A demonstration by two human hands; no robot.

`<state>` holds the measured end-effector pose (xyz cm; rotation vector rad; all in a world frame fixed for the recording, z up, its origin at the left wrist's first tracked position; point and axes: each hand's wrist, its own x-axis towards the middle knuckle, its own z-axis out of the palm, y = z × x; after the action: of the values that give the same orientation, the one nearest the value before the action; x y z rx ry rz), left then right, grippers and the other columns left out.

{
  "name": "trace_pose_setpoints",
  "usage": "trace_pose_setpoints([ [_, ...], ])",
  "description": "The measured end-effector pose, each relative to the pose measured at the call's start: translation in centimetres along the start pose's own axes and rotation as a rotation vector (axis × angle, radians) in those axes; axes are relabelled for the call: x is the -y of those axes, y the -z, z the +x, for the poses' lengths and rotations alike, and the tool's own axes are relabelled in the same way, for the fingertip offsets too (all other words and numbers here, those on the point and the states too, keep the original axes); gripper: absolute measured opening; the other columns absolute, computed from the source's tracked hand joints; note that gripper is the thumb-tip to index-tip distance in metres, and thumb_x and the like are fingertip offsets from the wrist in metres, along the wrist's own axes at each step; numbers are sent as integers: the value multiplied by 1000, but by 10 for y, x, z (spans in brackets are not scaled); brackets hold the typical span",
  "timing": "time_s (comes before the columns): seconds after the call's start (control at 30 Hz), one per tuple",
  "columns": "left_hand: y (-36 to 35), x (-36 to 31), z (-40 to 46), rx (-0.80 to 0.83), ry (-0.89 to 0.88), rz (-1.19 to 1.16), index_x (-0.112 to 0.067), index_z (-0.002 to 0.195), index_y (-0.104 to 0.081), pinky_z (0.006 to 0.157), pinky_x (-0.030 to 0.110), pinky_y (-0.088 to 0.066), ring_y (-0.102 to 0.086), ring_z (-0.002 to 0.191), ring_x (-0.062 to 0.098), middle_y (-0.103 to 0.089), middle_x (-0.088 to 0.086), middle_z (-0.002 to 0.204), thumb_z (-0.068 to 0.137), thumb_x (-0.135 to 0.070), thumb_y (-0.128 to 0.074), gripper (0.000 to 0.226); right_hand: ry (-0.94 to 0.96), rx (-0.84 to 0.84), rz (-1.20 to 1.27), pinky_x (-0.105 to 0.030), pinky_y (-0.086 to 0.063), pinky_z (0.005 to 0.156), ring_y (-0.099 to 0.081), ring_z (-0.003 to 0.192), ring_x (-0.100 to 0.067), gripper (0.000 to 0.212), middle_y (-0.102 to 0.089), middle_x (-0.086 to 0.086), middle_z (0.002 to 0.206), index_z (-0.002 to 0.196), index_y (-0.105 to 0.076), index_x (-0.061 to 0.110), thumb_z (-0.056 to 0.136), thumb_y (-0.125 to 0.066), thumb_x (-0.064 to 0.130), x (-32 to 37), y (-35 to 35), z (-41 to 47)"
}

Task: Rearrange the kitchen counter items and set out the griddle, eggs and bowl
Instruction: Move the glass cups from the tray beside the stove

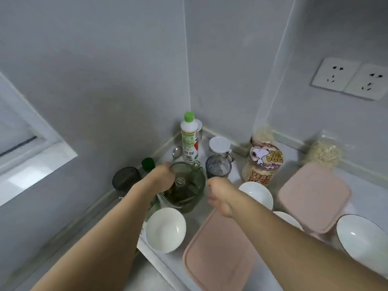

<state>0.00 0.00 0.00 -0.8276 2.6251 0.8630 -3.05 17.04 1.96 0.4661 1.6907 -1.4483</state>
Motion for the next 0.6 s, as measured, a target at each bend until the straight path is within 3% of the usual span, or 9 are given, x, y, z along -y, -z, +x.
trace_pose_setpoints([
  [0.07,-5,6,16,13,5,-13,-6,124,-51,88,36,-48,-59,99,29,-59,15,112,101,-16,-39,27,-12,-1,63,-32,-46,92,-54,89,-21,15,-52,-3,93,108,-53,11,97,-43,10,-3,-8,16],
  [0.17,-14,11,35,10,24,18,-9,118,-52,78,31,-43,-53,86,20,-55,6,100,100,-16,-42,22,-80,5,115,-26,-45,66,-48,64,-18,17,-56,-7,84,95,-58,11,95,-40,9,-11,-22,41],
  [0.2,-16,11,38,2,39,13,-9,118,-52,76,30,-40,-51,84,18,-53,5,97,100,-16,-43,22,-103,-8,121,-27,-48,67,-50,65,-20,19,-59,-8,87,96,-59,11,94,-40,10,-14,-25,49],
  [0.33,-22,14,49,19,95,39,-8,125,-46,75,31,-40,-51,87,20,-55,9,105,98,-15,-43,28,-120,-43,120,-41,-52,94,-62,100,-31,31,-65,-16,112,116,-59,7,94,-39,12,-21,-35,64],
  [0.43,-23,10,51,-6,93,57,-10,121,-49,71,32,-45,-56,85,20,-57,8,101,95,-13,-45,27,-63,-83,140,-44,-48,98,-62,93,-28,23,-63,-15,102,105,-59,6,95,-38,11,-22,-37,67],
  [0.5,-21,4,47,-43,58,109,-11,120,-50,76,37,-51,-59,89,25,-58,9,104,93,-15,-46,27,-64,-104,139,-45,-48,100,-61,98,-29,29,-62,-15,115,115,-57,1,95,-38,10,-22,-36,64],
  [0.6,-15,-5,33,-87,25,177,-10,121,-49,88,47,-50,-56,100,34,-55,12,114,92,-17,-43,30,-11,-102,115,-40,-51,90,-52,71,-18,34,-56,-19,119,128,-49,-4,96,-41,7,-23,-32,50],
])
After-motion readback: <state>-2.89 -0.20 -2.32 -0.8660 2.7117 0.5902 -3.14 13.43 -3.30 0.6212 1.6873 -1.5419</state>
